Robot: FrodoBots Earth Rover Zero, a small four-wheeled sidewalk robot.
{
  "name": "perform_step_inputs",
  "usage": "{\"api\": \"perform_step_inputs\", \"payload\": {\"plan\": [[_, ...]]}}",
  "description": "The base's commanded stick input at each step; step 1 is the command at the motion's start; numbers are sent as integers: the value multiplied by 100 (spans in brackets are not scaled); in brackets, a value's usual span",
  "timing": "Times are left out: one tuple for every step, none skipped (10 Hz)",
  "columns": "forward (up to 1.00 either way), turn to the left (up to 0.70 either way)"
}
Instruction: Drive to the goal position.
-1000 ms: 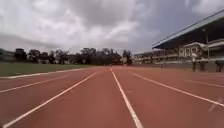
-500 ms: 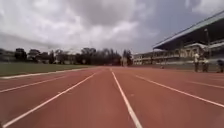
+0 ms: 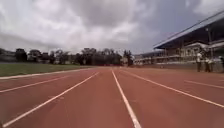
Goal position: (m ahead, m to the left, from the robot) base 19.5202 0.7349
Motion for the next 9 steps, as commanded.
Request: {"api": "perform_step_inputs", "payload": {"plan": [[60,0],[60,0],[60,0],[60,0],[60,0],[60,0],[60,0],[60,0],[60,0]]}}
